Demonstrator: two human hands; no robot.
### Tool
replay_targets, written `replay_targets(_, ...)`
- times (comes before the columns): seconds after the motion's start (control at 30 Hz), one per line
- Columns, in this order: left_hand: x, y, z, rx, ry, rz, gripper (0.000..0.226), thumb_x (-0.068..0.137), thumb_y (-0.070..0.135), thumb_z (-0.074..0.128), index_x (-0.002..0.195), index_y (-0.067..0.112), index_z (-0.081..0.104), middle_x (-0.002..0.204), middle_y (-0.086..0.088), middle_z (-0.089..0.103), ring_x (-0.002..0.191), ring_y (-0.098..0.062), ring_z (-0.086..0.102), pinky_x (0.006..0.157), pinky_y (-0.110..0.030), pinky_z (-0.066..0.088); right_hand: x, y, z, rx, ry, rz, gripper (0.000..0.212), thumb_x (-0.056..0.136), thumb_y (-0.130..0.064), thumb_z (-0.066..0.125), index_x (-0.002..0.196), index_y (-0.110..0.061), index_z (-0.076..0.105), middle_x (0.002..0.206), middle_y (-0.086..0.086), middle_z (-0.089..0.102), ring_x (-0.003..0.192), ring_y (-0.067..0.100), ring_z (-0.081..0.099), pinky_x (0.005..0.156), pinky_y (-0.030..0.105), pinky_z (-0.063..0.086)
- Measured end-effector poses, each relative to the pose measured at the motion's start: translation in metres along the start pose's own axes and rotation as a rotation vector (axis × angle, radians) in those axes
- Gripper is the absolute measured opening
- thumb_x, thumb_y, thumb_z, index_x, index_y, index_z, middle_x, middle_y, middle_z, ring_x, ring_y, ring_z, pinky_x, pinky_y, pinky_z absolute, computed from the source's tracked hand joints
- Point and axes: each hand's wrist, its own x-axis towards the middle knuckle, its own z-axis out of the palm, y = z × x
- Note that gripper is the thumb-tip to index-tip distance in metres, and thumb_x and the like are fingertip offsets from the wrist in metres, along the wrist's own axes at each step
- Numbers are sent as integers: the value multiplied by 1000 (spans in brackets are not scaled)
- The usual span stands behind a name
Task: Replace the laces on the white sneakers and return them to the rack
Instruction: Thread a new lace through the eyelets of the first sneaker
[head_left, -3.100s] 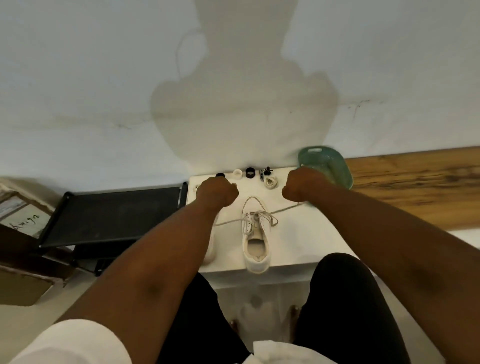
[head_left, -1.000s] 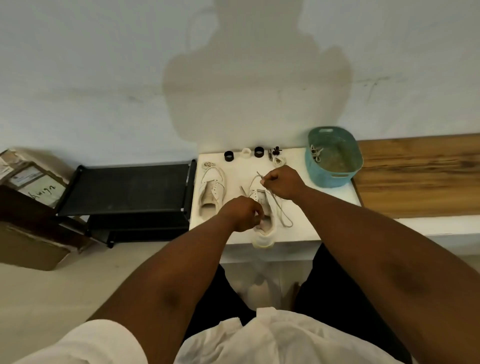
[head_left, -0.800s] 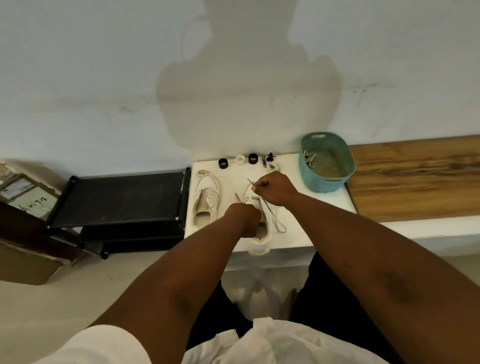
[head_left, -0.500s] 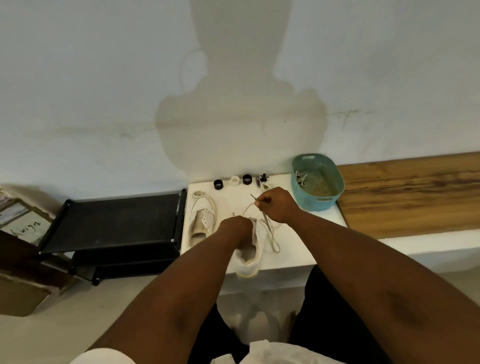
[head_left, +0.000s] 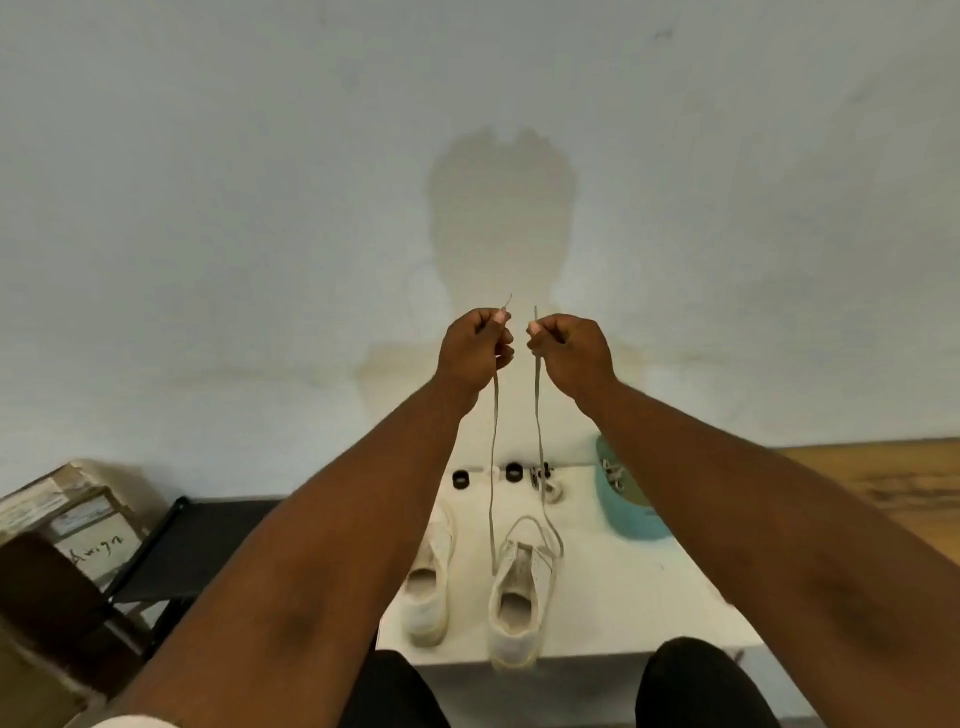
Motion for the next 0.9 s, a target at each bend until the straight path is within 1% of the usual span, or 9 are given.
replay_targets(0.1,0,40,5,-53,44,61,20,105,26,56,109,11,69,86,-1,71,82,-16,68,83,-36,60,8,-46,-11,46,54,-55,19,99,-25,62,83,-25,73,79,-5,74,84,17,71,88,38,57)
replay_targets(0.27,-4,86,18,-108,105,128,16,103,29,60,103,18,72,97,2,76,94,-15,69,86,-36,60,15,-94,-25,94,111,-130,22,100,-25,60,88,-14,74,78,-2,74,79,16,72,84,40,59)
replay_targets(0.33,-3,103,23,-114,119,147,16,102,29,61,102,18,73,100,2,77,96,-15,69,86,-36,60,19,-109,-30,124,125,-143,21,100,-26,60,90,-13,74,80,-2,74,78,14,73,85,42,60)
replay_targets(0.43,-3,126,29,-111,132,184,16,100,28,65,99,16,75,99,-2,77,88,-14,68,84,-38,60,26,-133,-38,144,149,-165,21,100,-28,61,87,-17,74,79,-3,75,78,15,73,85,42,60)
replay_targets(0.53,-2,139,34,-130,155,196,16,98,26,67,94,13,74,88,-4,72,76,-15,63,82,-40,60,31,-152,-44,94,176,-191,24,100,-28,60,84,-19,74,76,-3,73,77,17,71,82,39,59)
replay_targets(0.63,-2,143,37,-157,176,190,15,97,27,69,93,14,74,85,-1,70,77,-16,63,82,-40,60,32,-160,-47,72,171,-204,25,99,-27,60,82,-18,75,76,3,73,79,24,71,81,43,59)
replay_targets(0.7,-2,142,38,-175,194,183,15,97,28,69,93,15,75,84,-1,69,77,-15,63,82,-39,59,32,-160,-47,76,156,-204,25,99,-27,61,79,-21,75,78,4,74,80,25,71,82,44,59)
replay_targets(0.8,-3,141,40,-200,225,183,14,98,28,68,95,17,75,84,4,70,78,-13,63,84,-37,59,31,-158,-45,84,147,-198,29,98,-28,63,71,-34,72,79,1,75,82,23,72,85,44,60)
replay_targets(0.9,-3,141,40,-193,254,185,14,99,30,67,94,20,75,88,5,72,82,-12,65,87,-35,59,31,-158,-42,102,138,-193,30,98,-27,65,71,-38,72,80,-5,76,83,19,74,87,43,60)
